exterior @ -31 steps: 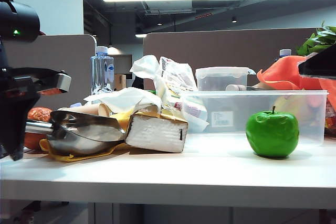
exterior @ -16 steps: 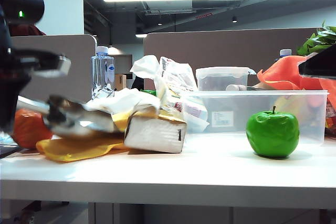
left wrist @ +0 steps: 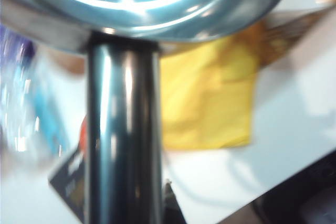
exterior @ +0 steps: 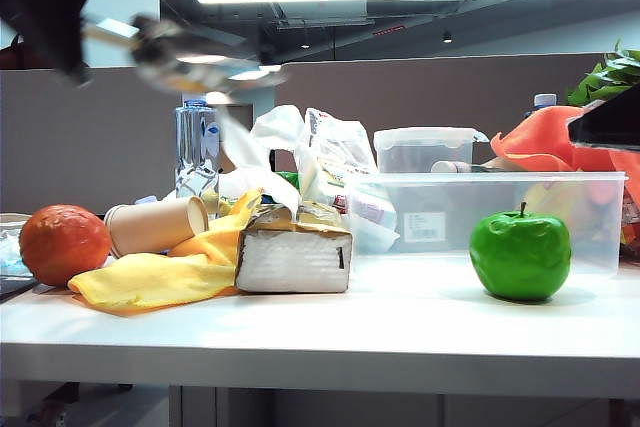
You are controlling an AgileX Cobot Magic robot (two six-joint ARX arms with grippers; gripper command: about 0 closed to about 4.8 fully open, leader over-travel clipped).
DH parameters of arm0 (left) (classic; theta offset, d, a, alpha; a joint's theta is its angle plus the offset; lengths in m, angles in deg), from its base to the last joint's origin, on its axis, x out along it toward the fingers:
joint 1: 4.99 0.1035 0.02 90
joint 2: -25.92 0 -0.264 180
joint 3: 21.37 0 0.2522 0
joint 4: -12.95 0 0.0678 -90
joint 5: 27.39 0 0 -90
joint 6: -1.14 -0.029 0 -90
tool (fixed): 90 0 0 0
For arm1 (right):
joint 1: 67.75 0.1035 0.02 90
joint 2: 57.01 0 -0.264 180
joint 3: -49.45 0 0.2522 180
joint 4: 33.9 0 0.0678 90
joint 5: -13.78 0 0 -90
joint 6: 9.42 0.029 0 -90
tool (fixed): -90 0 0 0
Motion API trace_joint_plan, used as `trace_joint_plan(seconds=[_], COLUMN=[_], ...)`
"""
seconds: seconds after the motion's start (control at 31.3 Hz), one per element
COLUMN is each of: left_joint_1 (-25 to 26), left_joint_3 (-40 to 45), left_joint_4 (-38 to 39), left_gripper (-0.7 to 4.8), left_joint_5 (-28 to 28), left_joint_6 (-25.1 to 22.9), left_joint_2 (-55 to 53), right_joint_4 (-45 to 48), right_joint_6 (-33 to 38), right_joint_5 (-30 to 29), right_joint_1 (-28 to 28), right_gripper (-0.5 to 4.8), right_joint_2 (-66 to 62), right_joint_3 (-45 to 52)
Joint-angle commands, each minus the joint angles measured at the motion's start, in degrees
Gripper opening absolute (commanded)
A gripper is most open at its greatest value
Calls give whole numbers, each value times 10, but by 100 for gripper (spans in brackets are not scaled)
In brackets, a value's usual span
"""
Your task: Pick up the metal ice scoop from the table and place it inside the transparent plastic box.
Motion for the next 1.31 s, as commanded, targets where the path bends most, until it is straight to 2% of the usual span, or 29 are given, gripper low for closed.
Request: trace_joint_plan(seconds=[0.03, 0.26, 0.35, 0.54, 0.67, 0.77, 0.89, 0.99, 1.18, 1.31], left_joint_1=[-44, -108, -129, -174, -203, -212, -213, -210, -207, -207], left_joint_3=[-35, -118, -151, -198, -223, -232, -233, -233, -236, -236], left_joint_4=[-30, -37, -28, -37, -75, -117, -183, -240, -290, -318], left_gripper=[-6, -6, -6, -6, -6, -6, -6, -6, -6, -6], left_joint_5=[3, -9, -6, -9, -45, -83, -89, -134, -93, -80], left_joint_6=[-42, -144, -158, -193, -233, -265, -305, -320, -378, -382], left_joint_2=[-2, -96, -151, -245, -294, -318, -337, -344, -349, -364], right_joint_4=[10, 10, 10, 10, 10, 10, 10, 10, 10, 10], right_joint_6=[0, 0, 0, 0, 0, 0, 0, 0, 0, 0], right_joint_5=[1, -1, -1, -1, -1, 1, 1, 1, 1, 1], right_joint_1=[-1, -10, -34, -112, -180, -225, -273, -299, -315, -316], right_gripper=[-1, -1, -1, -1, -1, -1, -1, -1, -1, -1], right_joint_2=[0, 0, 1, 21, 42, 51, 56, 63, 73, 72], right_joint_3=[-1, -1, -1, -1, -1, -1, -1, -1, -1, -1])
